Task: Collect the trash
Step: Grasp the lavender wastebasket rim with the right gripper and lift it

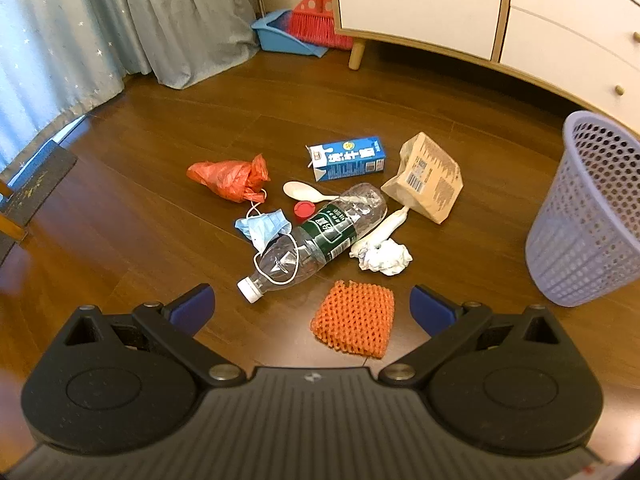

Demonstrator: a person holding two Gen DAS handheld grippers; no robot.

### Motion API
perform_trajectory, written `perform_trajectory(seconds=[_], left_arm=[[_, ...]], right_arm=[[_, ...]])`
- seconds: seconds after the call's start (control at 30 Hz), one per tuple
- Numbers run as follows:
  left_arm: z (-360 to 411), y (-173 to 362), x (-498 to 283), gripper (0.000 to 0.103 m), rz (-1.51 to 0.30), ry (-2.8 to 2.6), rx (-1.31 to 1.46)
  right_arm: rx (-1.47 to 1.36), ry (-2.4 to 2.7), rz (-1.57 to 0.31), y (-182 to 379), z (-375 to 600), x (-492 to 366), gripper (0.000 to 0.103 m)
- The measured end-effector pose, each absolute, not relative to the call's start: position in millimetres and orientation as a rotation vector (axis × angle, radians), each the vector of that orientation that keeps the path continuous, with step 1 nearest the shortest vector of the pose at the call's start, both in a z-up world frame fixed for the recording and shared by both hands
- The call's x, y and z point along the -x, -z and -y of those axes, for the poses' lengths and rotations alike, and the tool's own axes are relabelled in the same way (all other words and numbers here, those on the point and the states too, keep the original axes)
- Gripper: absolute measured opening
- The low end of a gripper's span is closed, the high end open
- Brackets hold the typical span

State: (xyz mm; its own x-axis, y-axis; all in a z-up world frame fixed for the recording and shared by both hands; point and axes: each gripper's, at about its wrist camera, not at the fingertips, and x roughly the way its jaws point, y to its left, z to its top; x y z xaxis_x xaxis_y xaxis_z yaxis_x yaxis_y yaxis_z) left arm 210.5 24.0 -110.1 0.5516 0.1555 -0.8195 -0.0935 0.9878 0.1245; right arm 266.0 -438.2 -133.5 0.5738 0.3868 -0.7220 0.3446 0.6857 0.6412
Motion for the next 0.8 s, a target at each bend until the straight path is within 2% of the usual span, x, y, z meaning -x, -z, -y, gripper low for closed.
perform_trajectory(seconds=[0.1, 0.3, 0.37, 0.47, 0.6, 0.8], left_arm=[[-25, 120, -220, 0.102, -0.992, -0.143, -0.070], [-26, 132, -231, 0.102, -1.009, -0.122, -0.103], [-29, 134, -236, 0.102, -1.011, -0.120, -0.103], [-31, 137, -242, 0.102, -1.015, -0.117, -0.095], [-34, 144, -246, 0.102, -1.025, -0.119, -0.108], [-36, 159, -247, 0.102, -1.052, -0.090, -0.128]], right_arm=[[-0.971, 0.041, -0.976, 147, 431, -270, 0.050], [-0.989, 0.103, -0.929, 142, 424, -285, 0.045], [-1.011, 0.147, -0.931, 145, 420, -287, 0.042], [-1.095, 0.199, -0.953, 162, 421, -292, 0.031], [-1.135, 0.222, -0.939, 171, 418, -295, 0.026], [-1.134, 0.230, -0.931, 175, 416, -295, 0.023]])
